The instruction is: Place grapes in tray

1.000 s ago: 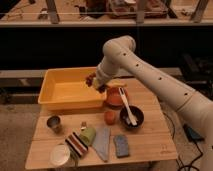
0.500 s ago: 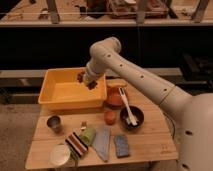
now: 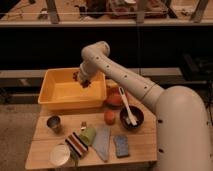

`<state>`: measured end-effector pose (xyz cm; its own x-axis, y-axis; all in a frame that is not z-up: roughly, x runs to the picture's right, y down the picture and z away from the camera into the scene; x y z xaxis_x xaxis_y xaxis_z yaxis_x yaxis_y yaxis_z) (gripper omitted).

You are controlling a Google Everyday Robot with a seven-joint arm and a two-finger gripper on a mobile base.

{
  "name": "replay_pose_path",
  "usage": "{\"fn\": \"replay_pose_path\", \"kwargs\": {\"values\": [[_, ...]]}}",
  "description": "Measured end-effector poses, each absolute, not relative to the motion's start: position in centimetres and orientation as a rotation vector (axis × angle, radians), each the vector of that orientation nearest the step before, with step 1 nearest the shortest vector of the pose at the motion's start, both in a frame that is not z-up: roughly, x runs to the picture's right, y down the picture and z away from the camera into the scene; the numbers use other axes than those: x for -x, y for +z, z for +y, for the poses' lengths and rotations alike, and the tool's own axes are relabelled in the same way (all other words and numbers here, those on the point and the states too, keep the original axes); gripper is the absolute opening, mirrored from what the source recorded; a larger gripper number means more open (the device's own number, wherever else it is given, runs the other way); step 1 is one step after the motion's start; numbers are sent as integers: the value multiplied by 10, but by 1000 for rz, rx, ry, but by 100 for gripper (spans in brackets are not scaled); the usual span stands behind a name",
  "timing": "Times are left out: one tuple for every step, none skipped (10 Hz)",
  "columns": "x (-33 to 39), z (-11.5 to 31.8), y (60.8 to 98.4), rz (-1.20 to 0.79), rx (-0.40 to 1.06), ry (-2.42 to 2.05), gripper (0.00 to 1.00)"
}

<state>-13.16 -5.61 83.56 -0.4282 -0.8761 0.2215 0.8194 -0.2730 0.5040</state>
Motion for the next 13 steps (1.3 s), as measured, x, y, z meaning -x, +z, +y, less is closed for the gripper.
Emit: {"fn": "replay_pose_path", "kwargs": {"values": [[140, -56, 839, -676, -130, -1894, 4], [148, -55, 841, -679, -137, -1892, 10], [164, -50, 844, -688, -145, -1893, 22], [175, -46, 847, -698, -157, -1885, 31], [179, -43, 849, -724, -188, -1838, 41], [179, -38, 851, -740, -241, -1770, 51], [175, -33, 852, -739, -297, -1694, 57], [175, -30, 851, -741, -332, -1652, 58], [175, -28, 850, -741, -360, -1617, 58], [174, -27, 850, -741, -365, -1609, 58], [175, -27, 849, -742, -366, -1610, 58], [177, -27, 849, -744, -367, -1611, 58], [177, -27, 849, -744, -367, -1611, 58]]}}
